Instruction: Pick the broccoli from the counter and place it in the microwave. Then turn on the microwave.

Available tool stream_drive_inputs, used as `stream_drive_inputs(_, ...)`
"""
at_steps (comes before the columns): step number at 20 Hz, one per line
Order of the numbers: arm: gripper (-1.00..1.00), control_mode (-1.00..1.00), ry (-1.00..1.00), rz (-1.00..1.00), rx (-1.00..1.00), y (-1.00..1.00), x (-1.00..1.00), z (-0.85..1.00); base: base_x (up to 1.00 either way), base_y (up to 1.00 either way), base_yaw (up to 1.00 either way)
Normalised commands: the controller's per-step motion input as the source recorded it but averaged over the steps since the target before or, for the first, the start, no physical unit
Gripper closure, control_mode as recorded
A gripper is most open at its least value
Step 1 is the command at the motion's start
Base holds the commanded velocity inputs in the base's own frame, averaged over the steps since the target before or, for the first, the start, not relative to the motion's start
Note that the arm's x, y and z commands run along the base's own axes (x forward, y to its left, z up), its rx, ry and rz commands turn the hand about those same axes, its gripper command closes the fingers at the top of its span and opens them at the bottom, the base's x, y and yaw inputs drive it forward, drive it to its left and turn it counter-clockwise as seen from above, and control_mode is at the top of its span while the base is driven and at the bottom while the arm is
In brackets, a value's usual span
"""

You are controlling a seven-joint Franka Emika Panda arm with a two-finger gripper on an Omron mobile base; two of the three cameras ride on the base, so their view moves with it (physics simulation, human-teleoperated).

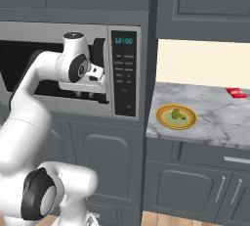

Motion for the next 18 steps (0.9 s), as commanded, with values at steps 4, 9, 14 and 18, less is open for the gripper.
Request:
stream_drive_inputs(4,-1.0,-1.0,-0.16,-0.01,0.01,-0.12,-0.14,0.0,0.0,0.0,0.0)
stream_drive_inputs(9,-1.0,-1.0,-0.31,-0.07,0.0,-0.28,-0.22,0.09,0.0,0.0,0.0)
stream_drive_inputs(14,-1.0,-1.0,-0.23,-0.06,0.0,-0.28,-0.01,0.13,0.0,0.0,0.0)
stream_drive_inputs(18,-1.0,-1.0,-0.16,-0.01,0.0,-0.27,0.04,0.1,0.0,0.0,0.0)
